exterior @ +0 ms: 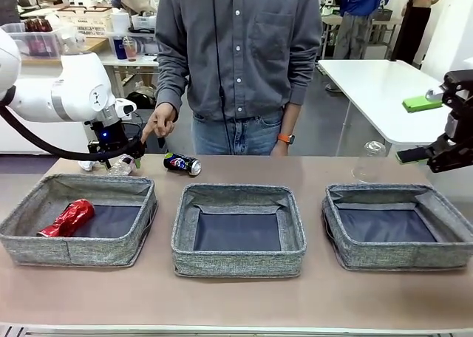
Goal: Sort the waste into the appropriate baskets.
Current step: Pick up the waste item pointed out by the person.
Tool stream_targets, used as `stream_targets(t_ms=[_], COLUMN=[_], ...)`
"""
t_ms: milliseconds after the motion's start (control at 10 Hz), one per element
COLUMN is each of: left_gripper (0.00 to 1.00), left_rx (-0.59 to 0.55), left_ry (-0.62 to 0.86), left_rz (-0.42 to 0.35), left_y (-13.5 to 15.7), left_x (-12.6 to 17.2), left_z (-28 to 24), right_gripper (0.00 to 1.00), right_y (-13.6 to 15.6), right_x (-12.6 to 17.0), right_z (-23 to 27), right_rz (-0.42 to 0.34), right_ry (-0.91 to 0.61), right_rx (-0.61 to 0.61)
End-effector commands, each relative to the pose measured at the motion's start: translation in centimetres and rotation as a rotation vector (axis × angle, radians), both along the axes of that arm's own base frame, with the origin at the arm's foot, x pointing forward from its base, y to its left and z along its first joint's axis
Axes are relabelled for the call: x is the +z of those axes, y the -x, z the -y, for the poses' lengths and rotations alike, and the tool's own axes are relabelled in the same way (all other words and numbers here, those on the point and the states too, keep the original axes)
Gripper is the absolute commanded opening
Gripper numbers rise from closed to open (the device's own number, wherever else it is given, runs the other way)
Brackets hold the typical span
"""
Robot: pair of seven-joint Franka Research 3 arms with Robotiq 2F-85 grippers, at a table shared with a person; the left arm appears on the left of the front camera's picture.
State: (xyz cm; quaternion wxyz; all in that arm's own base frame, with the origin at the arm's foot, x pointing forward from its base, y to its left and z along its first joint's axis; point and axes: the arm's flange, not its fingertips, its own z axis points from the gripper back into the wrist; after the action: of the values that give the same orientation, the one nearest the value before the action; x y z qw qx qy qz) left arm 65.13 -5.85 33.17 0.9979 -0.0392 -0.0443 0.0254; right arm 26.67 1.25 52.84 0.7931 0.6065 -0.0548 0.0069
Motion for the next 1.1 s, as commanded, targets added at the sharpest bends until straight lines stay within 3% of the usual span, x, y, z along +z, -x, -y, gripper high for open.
stream_targets(t_ms=[0, 100, 300, 400, 600, 1000], left_gripper=[0.41, 0.00, 0.00, 0.14, 0.00, 0.00], left_rx=[0.012, 0.013, 0.013, 0.010, 0.008, 0.018], left_ry=[-0.003, -0.005, -0.011, -0.012, -0.013, -0.010], left_rz=[-0.017, -0.015, -0.016, -0.016, -0.021, -0.016], left_y=[-0.34, -0.37, -0.41, -0.39, -0.36, -0.25], left_x=[0.18, 0.13, 0.01, 0.02, -0.01, 0.18], left_z=[-0.26, -0.25, -0.21, -0.18, -0.18, -0.25], right_gripper=[1.00, 1.00, 1.00, 1.00, 1.00, 1.00], right_y=[-0.18, -0.18, -0.18, -0.18, -0.18, -0.18], right_x=[0.45, 0.45, 0.45, 0.45, 0.45, 0.45], right_z=[-0.11, -0.11, -0.11, -0.11, -0.11, -0.11], right_rz=[0.013, 0.013, 0.013, 0.013, 0.013, 0.013], right_ry=[-0.026, -0.026, -0.026, -0.026, -0.026, -0.026], right_rx=[-0.001, -0.001, -0.001, -0.001, -0.001, -0.001])
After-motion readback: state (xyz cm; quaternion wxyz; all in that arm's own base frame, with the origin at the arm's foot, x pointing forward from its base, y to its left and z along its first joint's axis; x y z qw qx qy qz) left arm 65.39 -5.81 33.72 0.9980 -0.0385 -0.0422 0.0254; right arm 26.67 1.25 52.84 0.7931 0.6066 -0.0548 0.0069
